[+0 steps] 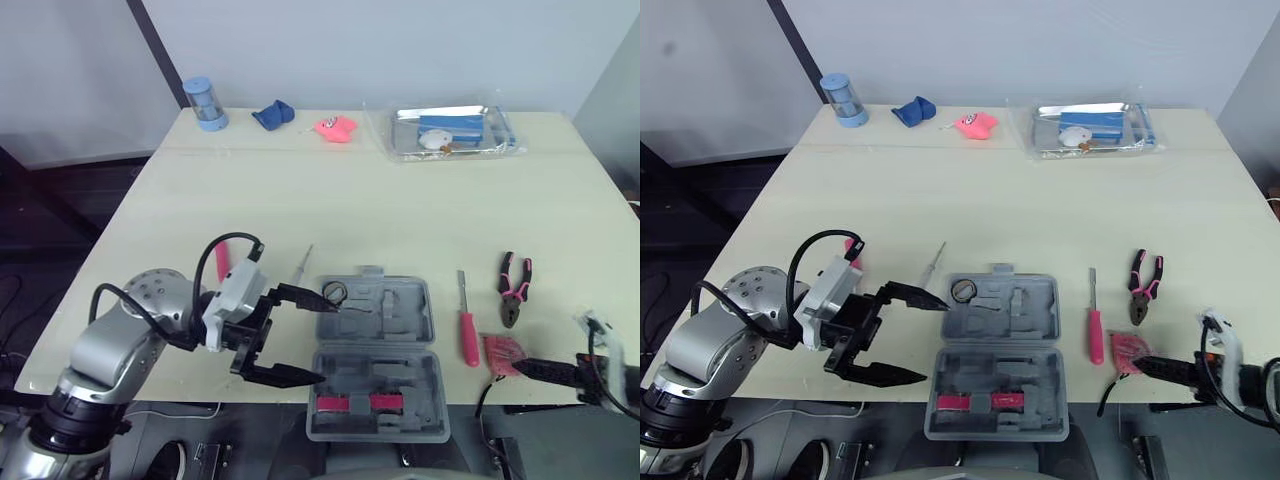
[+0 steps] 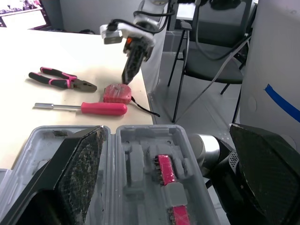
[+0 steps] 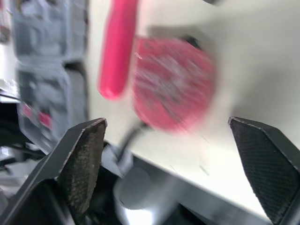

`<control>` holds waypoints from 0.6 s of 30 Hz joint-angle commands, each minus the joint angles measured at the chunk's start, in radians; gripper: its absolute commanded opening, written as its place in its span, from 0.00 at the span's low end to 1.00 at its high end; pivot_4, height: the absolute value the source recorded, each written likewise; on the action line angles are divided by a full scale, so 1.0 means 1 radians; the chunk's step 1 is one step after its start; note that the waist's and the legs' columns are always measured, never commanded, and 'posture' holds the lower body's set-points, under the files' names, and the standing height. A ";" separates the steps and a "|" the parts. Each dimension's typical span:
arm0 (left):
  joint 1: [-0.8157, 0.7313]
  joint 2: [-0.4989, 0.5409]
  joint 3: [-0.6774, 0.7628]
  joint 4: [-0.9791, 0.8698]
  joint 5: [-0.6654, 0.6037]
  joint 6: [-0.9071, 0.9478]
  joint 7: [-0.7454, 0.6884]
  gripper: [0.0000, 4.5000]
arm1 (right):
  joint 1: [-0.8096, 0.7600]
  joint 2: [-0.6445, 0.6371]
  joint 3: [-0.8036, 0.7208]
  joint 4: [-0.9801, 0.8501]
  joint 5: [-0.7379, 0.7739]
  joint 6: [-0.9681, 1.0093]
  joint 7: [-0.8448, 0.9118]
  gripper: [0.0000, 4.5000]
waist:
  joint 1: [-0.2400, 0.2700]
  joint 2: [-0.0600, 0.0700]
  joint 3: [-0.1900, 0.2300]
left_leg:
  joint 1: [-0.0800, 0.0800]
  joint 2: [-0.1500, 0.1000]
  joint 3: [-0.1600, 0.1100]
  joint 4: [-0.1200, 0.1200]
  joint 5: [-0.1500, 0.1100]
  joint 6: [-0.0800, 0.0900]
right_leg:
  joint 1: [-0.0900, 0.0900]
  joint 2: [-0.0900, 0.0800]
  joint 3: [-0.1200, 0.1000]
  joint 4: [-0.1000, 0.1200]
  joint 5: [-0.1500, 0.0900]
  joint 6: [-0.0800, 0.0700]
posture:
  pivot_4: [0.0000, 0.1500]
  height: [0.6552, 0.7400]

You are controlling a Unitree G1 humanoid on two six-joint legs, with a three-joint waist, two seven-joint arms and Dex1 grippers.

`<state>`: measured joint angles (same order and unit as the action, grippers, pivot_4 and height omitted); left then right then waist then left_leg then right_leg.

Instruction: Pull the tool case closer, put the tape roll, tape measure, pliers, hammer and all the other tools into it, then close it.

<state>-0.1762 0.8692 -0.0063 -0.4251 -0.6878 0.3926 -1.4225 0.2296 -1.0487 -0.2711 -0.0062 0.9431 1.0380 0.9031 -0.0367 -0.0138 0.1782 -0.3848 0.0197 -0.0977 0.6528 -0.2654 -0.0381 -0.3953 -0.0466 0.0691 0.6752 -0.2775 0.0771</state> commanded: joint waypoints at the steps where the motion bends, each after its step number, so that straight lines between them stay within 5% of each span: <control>1: 0.005 0.014 0.035 -0.017 -0.013 -0.018 -0.013 1.00 | 0.035 0.004 -0.064 -0.033 -0.134 -0.277 0.145 0.98 | -0.004 0.000 0.000 | 0.000 0.000 0.000 0.000 0.000 0.000 | 0.000 0.000 0.000 0.000 0.000 0.000 | 1.00 1.00; 4: 0.017 0.018 0.045 -0.012 -0.018 -0.029 -0.026 1.00 | 0.053 0.052 -0.072 -0.029 -0.277 -0.628 0.298 0.98 | -0.007 0.000 0.000 | 0.001 0.001 0.001 0.000 0.000 0.000 | 0.000 0.000 0.000 0.000 0.000 0.000 | 1.00 1.00; 12: 0.030 0.013 0.051 -0.007 0.009 -0.075 -0.043 1.00 | -0.058 0.119 0.065 0.151 -0.550 -1.170 0.493 0.98 | -0.006 0.000 0.001 | 0.002 0.001 0.002 0.000 0.000 0.000 | 0.002 0.000 0.001 -0.001 0.000 0.000 | 1.00 1.00; 18: 0.064 0.027 0.078 -0.019 0.018 -0.124 -0.056 1.00 | -0.188 0.138 0.167 0.303 -0.643 -1.299 0.545 0.98 | -0.006 0.000 0.001 | 0.003 0.001 0.002 0.000 0.000 0.000 | 0.002 0.000 0.002 0.000 0.000 0.000 | 1.00 1.00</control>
<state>-0.1183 0.8819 0.0382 -0.4216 -0.6631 0.2850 -1.4668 0.0527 -0.9071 -0.1085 0.2770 0.3144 -0.2242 1.4310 -0.0432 -0.0134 0.1796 -0.3814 0.0203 -0.0956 0.6524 -0.2654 -0.0383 -0.3928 -0.0466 0.0708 0.6750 -0.2774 0.0769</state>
